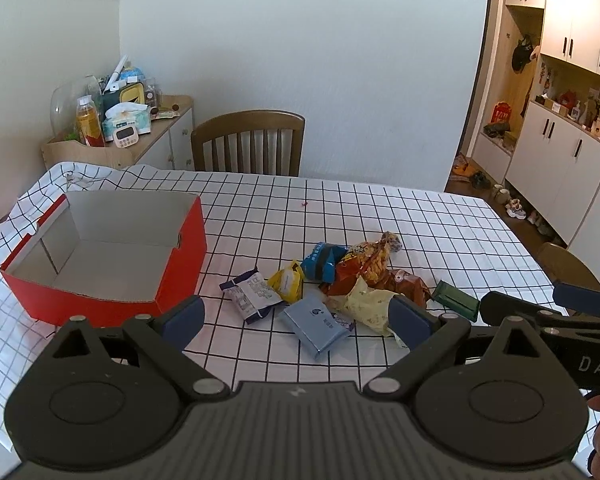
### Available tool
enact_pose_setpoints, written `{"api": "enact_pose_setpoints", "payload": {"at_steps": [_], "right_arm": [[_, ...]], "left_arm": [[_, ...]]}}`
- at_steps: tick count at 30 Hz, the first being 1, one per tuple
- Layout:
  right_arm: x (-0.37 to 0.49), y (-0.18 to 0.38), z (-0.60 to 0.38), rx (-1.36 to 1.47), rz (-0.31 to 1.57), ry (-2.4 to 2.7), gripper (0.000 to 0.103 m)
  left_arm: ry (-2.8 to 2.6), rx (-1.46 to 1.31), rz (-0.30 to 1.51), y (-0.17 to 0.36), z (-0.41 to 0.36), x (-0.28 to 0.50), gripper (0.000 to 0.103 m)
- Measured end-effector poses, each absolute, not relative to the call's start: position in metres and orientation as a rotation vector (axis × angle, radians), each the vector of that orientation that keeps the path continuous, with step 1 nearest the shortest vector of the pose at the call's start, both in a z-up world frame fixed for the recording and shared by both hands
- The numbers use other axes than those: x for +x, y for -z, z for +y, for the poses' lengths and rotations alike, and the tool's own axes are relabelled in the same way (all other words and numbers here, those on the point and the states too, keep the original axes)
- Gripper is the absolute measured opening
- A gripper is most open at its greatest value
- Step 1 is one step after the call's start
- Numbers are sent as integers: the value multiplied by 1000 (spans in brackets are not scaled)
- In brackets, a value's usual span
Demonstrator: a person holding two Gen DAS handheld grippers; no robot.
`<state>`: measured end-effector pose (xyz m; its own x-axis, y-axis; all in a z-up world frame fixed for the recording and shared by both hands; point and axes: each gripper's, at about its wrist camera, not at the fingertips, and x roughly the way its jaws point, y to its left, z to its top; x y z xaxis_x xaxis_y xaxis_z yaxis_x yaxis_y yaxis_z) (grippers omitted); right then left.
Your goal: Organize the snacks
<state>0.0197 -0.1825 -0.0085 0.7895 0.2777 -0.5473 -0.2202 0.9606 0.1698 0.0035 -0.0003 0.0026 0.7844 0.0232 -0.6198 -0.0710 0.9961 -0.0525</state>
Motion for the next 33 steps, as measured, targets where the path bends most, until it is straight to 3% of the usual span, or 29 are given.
{"api": "enact_pose_setpoints", "payload": {"at_steps": [33], "right_arm": [[15,5,-185,91,577,-288,102]], "left_arm": [[-48,-78,661,-5,-4,2,99]]}}
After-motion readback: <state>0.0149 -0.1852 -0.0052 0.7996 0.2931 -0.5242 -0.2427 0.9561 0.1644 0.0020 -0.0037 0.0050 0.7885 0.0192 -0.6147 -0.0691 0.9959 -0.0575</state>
